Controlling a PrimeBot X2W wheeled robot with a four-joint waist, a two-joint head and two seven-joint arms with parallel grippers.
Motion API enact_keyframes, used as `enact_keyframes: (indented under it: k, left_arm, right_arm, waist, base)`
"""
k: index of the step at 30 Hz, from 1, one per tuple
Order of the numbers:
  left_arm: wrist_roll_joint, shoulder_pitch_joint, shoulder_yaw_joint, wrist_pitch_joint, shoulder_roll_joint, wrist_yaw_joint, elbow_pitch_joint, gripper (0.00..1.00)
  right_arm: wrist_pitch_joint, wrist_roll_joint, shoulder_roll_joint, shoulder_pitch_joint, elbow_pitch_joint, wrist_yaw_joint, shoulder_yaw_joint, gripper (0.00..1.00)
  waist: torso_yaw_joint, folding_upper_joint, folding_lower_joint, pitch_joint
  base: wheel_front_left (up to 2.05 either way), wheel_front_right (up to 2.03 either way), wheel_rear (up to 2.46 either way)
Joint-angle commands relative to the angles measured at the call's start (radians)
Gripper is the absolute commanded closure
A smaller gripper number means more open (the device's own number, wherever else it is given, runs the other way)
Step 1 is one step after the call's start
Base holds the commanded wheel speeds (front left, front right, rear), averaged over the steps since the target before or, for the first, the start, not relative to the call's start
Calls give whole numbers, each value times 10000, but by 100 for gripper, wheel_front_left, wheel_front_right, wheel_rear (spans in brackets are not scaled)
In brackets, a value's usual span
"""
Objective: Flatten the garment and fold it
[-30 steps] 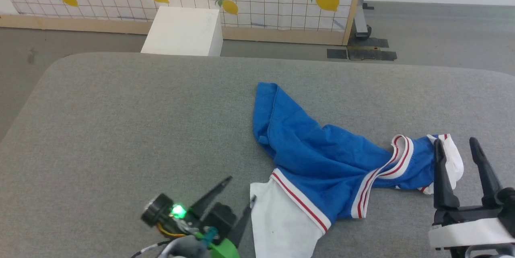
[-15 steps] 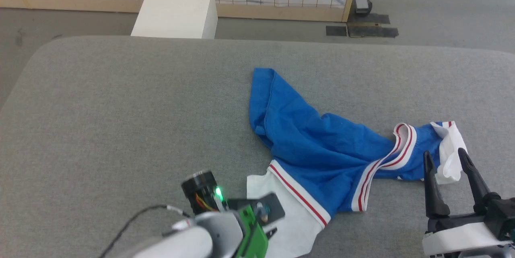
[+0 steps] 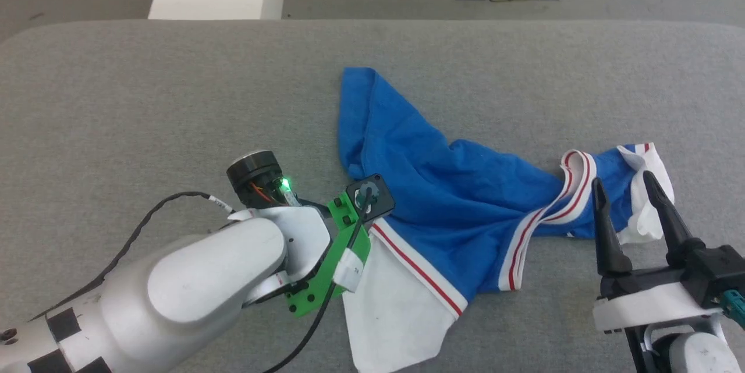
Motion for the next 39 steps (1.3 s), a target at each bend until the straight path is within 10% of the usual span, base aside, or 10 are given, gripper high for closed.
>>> enact_keyframes:
  k: [1, 15, 16, 17, 32, 39]
  left_arm:
    - [-57, -90, -28, 268, -78, -22, 29, 0]
    - [77, 965, -32, 2776, -12, -23, -279, 0]
    - [93, 1027, -32, 2760, 13, -23, -315, 29]
    - [79, 1059, -32, 2716, 26, -23, -334, 100]
    - [-1024, -13, -33, 1495, 2566, -23, 727, 100]
    - [-1044, -396, -33, 742, 2615, -23, 2513, 100]
  right_arm:
    - [-49, -101, 10, -189, 64, -17, 46, 0]
    - [-49, -125, 130, -906, 402, -17, 439, 0]
    - [-49, -138, 142, -923, 415, -17, 422, 0]
    - [-49, -147, 154, -927, 426, -17, 407, 0]
    - [-49, -241, 198, -541, 500, -17, 292, 0]
    - [-49, -293, 98, -506, 545, -17, 226, 0]
  waist:
    - [-347, 0, 0, 383]
    - [-1080, 0, 0, 1046]
    - [-1083, 0, 0, 1048]
    - [-1078, 0, 0, 1044]
    - [-808, 0, 0, 481]
    - [-865, 0, 0, 537]
  base:
    - [0, 0, 0]
    - [0, 0, 0]
    - [0, 0, 0]
    - [0, 0, 0]
    - [0, 0, 0]
    - [0, 0, 0]
